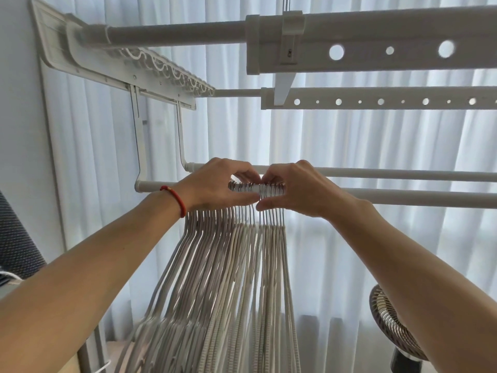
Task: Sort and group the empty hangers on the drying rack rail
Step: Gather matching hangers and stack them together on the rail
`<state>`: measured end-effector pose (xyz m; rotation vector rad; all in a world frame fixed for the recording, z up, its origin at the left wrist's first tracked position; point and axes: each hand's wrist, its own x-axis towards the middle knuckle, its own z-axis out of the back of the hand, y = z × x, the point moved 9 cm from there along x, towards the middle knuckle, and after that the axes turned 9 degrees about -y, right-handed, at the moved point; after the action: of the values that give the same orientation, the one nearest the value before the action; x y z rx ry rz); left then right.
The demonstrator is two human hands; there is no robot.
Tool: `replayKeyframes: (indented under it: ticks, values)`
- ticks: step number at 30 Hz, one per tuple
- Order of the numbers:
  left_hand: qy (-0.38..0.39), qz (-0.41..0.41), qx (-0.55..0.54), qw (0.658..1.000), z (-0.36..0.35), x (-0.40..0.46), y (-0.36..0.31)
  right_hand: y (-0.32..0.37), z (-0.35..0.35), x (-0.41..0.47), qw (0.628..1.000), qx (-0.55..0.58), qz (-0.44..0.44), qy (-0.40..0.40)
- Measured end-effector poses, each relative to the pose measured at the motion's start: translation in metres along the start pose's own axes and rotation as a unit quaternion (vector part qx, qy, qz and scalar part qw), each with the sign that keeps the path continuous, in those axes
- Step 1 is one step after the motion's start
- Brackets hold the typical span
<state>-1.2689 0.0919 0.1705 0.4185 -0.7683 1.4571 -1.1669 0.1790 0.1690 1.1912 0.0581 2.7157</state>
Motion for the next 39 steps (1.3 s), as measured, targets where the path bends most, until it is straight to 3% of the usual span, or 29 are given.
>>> replayKeyframes:
  ticks: [31, 36, 39]
  values:
    - [0.019, -0.005, 0.033, 0.999, 0.013, -0.006, -0.003, -0.004, 0.010, -0.013, 1.000, -0.006, -0.008, 0.010]
    - [0.038, 0.064, 0.143, 0.987, 0.050, -0.038, 0.046, 0.003, 0.009, -0.017, 0.999, -0.037, 0.030, 0.011]
    - [0.054, 0.118, 0.151, 0.980, 0.055, -0.056, 0.070, 0.027, 0.001, -0.005, 0.994, -0.079, 0.076, -0.008]
